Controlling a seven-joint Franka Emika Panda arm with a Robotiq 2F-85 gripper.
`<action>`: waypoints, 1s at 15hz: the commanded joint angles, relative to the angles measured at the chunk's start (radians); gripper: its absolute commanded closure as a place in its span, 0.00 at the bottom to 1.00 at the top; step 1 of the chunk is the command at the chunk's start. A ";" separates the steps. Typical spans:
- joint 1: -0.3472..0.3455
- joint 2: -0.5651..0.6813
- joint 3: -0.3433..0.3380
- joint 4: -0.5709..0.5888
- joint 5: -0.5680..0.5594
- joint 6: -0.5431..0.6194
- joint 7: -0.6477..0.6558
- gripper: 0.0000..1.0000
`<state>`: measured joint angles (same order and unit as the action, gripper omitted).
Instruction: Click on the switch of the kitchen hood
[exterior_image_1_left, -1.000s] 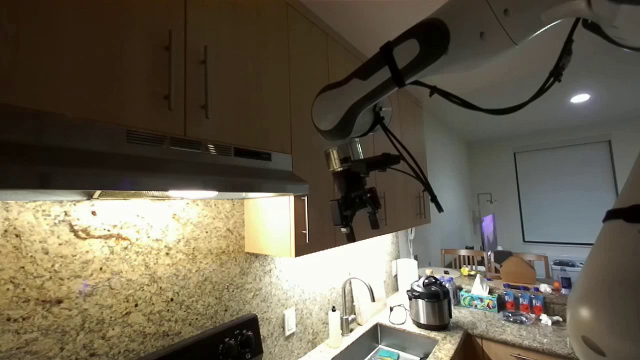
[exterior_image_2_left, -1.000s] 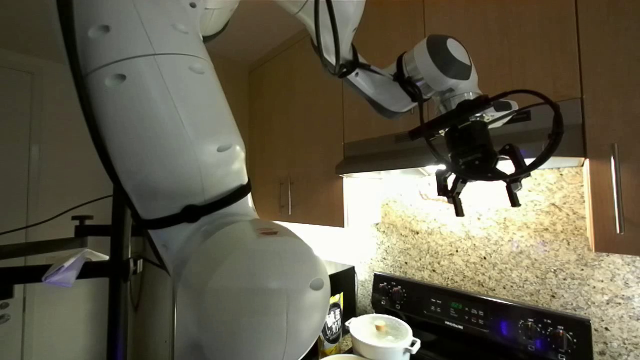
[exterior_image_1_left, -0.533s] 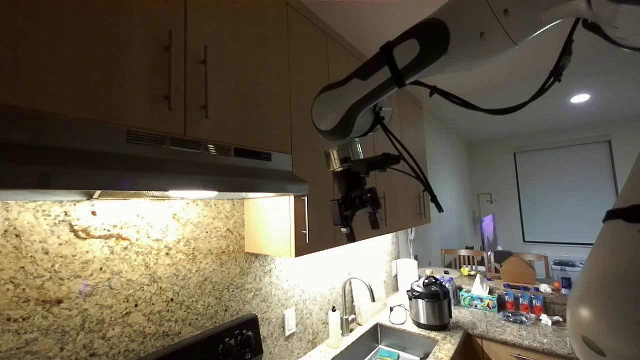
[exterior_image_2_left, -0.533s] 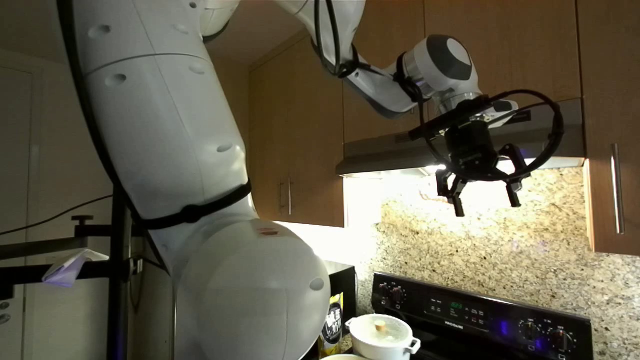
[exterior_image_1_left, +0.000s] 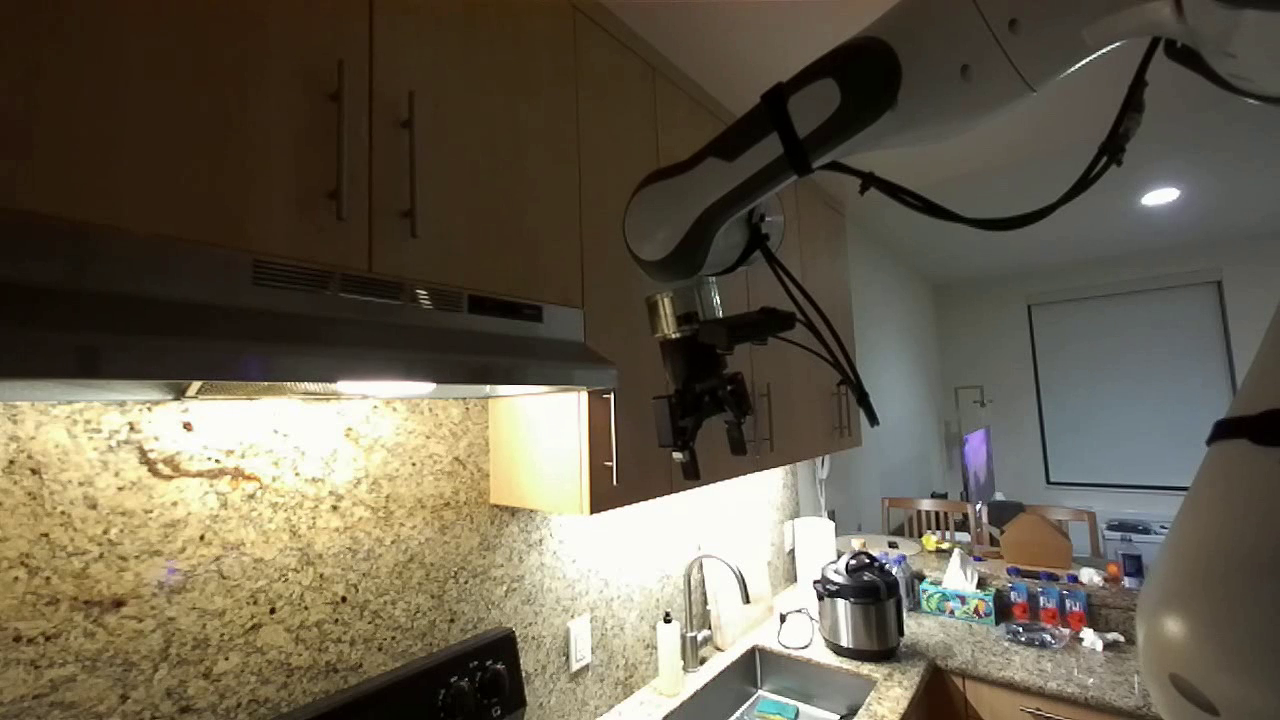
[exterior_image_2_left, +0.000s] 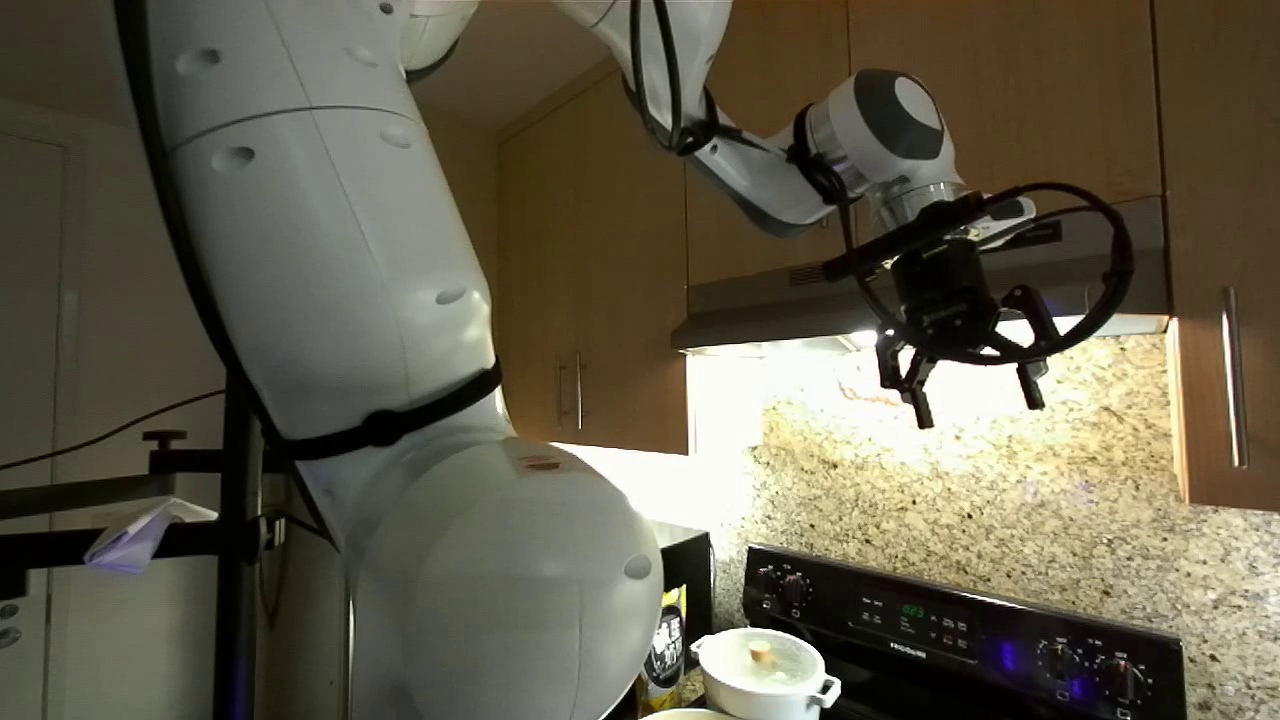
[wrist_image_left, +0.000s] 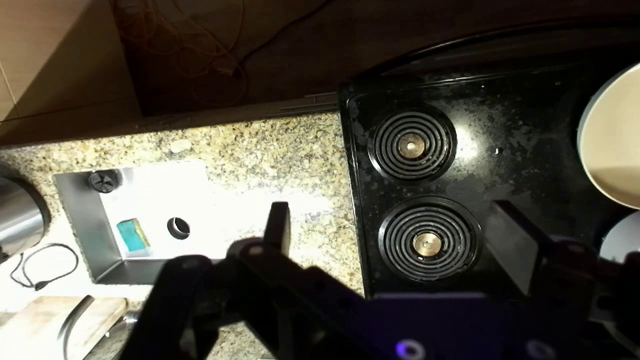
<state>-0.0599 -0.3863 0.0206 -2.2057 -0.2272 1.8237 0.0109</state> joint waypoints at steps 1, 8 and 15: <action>0.016 -0.009 -0.020 -0.022 -0.010 0.060 -0.040 0.00; -0.013 -0.039 -0.175 0.145 0.014 0.046 -0.286 0.00; 0.063 -0.067 -0.175 0.276 0.129 0.008 -0.416 0.00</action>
<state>-0.0321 -0.4440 -0.1642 -1.9720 -0.1494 1.8555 -0.3445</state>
